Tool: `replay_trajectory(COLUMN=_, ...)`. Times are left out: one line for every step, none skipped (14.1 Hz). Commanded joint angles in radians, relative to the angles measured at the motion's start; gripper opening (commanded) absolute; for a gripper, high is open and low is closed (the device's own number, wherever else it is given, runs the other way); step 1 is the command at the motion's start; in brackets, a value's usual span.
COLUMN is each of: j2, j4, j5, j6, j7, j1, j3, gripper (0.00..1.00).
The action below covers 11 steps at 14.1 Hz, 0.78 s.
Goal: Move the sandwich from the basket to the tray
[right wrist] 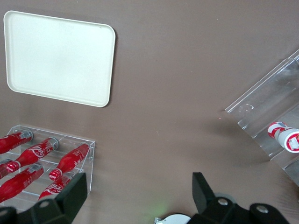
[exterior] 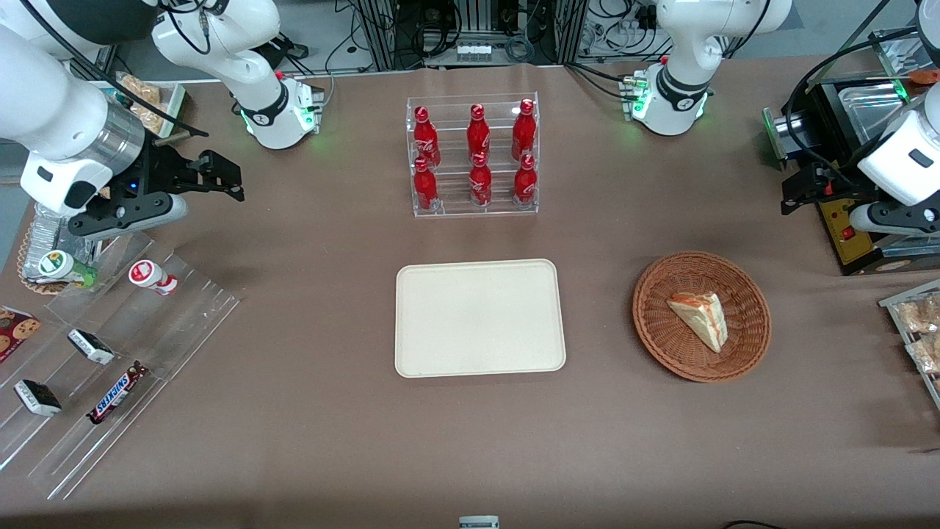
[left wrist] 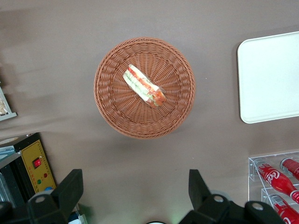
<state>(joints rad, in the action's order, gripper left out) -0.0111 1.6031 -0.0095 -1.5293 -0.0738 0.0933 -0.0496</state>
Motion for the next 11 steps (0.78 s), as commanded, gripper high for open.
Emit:
replay_trajectory(j2=0.008, j4=-0.02, j5=0.017, j6=0.023, j7=0.0, j1=-0.007, j3=0.008, gripper=1.0)
replay_trajectory(j2=0.007, j4=-0.02, j5=0.017, j6=0.024, j7=0.0, j1=-0.007, j3=0.008, gripper=1.0)
replay_trajectory(j2=0.006, j4=-0.02, j5=0.017, j6=0.024, j7=0.0, j1=-0.007, j3=0.008, gripper=1.0)
replay_trajectory(j2=0.006, j4=-0.02, j5=0.017, j6=0.028, j7=0.002, j1=-0.007, j3=0.008, gripper=1.0)
replay_trajectory(j2=0.005, j4=-0.018, j5=0.017, j6=0.032, j7=0.002, j1=-0.007, j3=0.008, gripper=1.0)
replay_trajectory(j2=0.005, j4=-0.018, j5=0.017, j6=0.034, j7=0.003, j1=-0.007, j3=0.008, gripper=1.0)
replay_trajectory(j2=0.005, j4=-0.018, j5=0.017, j6=0.034, j7=0.003, j1=-0.007, j3=0.008, gripper=1.0)
replay_trajectory(j2=0.005, j4=-0.018, j5=0.017, j6=0.035, j7=0.005, j1=-0.007, j3=0.007, gripper=1.0)
replay_trajectory(j2=0.005, j4=-0.017, j5=0.017, j6=0.05, j7=0.018, j1=-0.007, j3=0.007, gripper=1.0)
replay_trajectory(j2=0.01, j4=-0.017, j5=0.017, j6=0.078, j7=0.046, j1=-0.007, j3=0.008, gripper=1.0)
replay_trajectory(j2=0.01, j4=0.007, j5=0.017, j6=0.074, j7=0.066, j1=-0.007, j3=0.008, gripper=1.0)
